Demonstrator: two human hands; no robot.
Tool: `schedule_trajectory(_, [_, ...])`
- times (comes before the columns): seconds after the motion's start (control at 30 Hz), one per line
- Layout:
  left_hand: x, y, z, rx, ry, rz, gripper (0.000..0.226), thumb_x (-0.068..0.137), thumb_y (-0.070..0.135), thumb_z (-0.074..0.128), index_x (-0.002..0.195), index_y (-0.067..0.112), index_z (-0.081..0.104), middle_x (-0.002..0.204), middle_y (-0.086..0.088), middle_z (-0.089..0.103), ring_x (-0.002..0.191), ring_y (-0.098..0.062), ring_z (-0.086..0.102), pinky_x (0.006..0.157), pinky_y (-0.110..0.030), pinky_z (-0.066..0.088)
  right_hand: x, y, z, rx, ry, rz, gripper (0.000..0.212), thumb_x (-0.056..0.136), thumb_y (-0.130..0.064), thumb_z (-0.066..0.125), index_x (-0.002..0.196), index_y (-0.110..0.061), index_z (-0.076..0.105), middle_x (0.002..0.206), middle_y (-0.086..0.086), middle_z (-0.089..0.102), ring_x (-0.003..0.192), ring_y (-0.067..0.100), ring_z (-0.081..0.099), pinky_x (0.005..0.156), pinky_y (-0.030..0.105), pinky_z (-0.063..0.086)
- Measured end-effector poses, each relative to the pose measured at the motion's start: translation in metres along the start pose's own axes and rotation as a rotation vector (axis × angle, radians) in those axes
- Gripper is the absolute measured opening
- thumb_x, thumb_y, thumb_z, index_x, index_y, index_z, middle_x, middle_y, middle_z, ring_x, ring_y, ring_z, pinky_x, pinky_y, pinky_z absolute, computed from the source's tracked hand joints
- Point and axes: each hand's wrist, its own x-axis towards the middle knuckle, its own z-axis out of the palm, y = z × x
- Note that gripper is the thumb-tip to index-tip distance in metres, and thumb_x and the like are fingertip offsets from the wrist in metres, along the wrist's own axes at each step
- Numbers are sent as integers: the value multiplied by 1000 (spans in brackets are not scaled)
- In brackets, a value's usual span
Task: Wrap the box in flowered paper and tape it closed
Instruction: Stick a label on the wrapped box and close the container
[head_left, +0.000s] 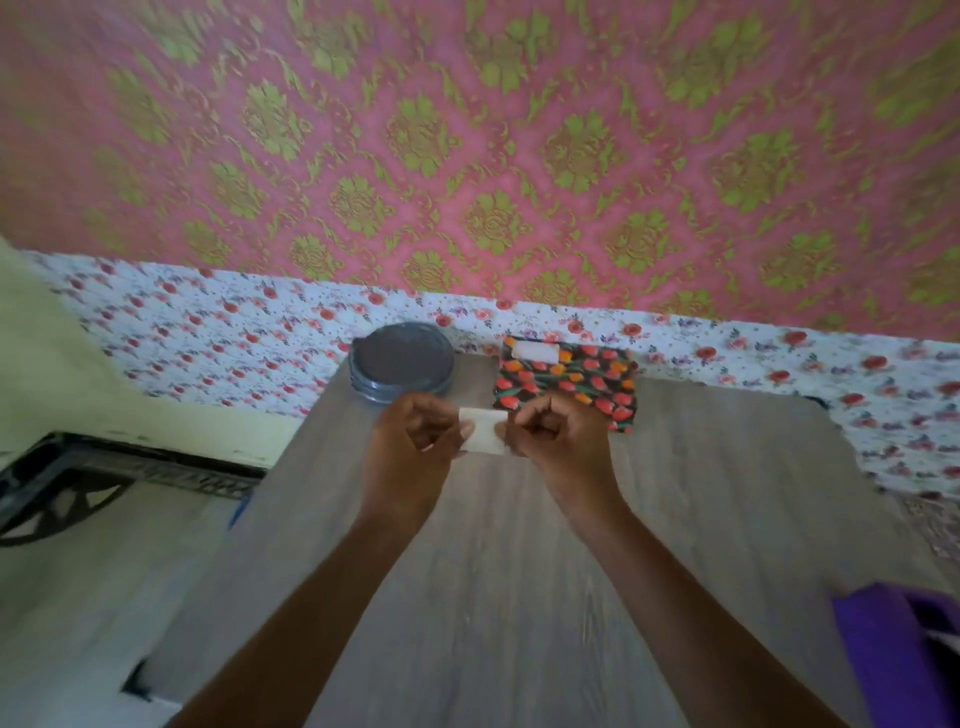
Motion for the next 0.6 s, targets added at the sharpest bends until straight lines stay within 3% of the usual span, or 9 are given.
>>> schedule_trajectory(0.17, [-2, 72, -42, 31, 50, -46, 20, 81, -8, 76, 76, 11, 72, 76, -3, 75, 70, -9, 71, 64, -22, 57, 5, -68, 37, 44, -61, 55, 16, 77, 10, 79, 74, 7, 64, 67, 12, 68, 62, 18, 63, 60, 32, 53])
schedule_trajectory(0.3, [-9, 106, -88, 80, 140, -75, 24, 81, -5, 77, 77, 19, 73, 78, 4, 76, 75, -12, 73, 68, -23, 58, 4, -113, 77, 64, -187, 110, 14, 78, 12, 78, 76, 5, 66, 65, 8, 67, 61, 16, 63, 61, 35, 53])
schedule_trajectory(0.43, [-13, 111, -141, 80, 236, -120, 18, 81, -6, 76, 80, 12, 74, 78, 0, 76, 76, -15, 73, 72, -30, 60, -6, -132, 127, 68, -271, 153, 16, 76, 15, 77, 76, 1, 69, 67, 11, 69, 62, 16, 64, 63, 37, 54])
schedule_trajectory(0.6, [-10, 104, -217, 82, 314, -130, 18, 80, -9, 76, 79, 9, 76, 74, 0, 76, 70, -11, 73, 65, -22, 56, -18, -141, 206, 88, -360, 162, 15, 77, 14, 77, 76, 2, 69, 67, 10, 69, 61, 15, 64, 62, 32, 54])
